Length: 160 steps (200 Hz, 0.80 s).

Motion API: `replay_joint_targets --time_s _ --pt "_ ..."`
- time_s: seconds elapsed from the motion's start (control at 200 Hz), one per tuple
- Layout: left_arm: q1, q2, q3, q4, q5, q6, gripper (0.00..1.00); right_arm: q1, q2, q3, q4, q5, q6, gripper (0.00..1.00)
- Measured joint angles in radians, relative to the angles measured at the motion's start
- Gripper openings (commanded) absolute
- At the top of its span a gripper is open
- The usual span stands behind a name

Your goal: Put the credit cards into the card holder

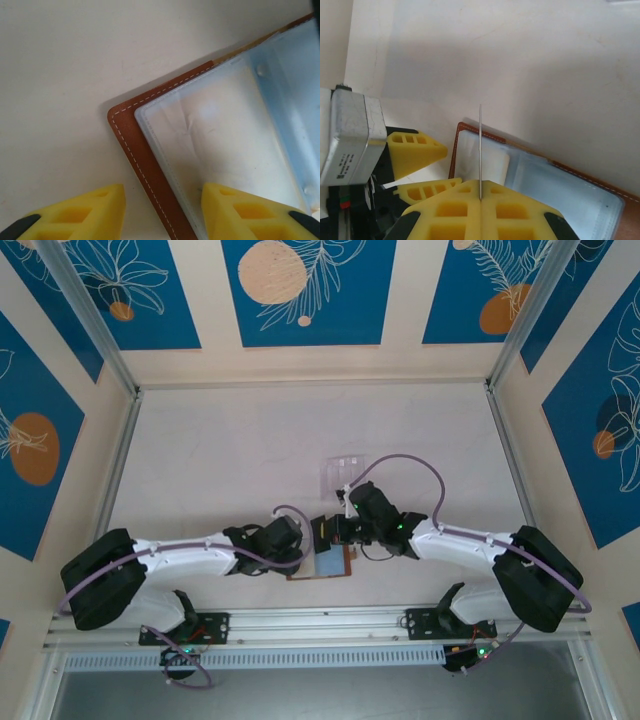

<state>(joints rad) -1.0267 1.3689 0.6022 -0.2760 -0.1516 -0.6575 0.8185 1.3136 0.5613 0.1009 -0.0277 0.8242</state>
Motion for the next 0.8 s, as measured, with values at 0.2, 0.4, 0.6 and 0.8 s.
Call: replay_joint_targets --time_s 0.2,0.4,0.6,0.8 --pt "-0.010 -0.007 -0.014 0.019 -0.010 -0.021 0.40 0.038 0.001 -0.072 0.084 0.064 0.057 0.00" --pt "-0.014 -0.008 -0.018 0.029 -0.011 -0.024 0.39 0.073 0.028 -0.109 0.165 0.128 0.105 0.00" --pt "-0.017 -0.008 -0.019 0.032 -0.014 -0.024 0.39 0.082 0.040 -0.144 0.218 0.166 0.135 0.00" --pt "-0.017 -0.008 -0.020 0.033 -0.015 -0.025 0.38 0.088 0.062 -0.150 0.258 0.175 0.156 0.00"
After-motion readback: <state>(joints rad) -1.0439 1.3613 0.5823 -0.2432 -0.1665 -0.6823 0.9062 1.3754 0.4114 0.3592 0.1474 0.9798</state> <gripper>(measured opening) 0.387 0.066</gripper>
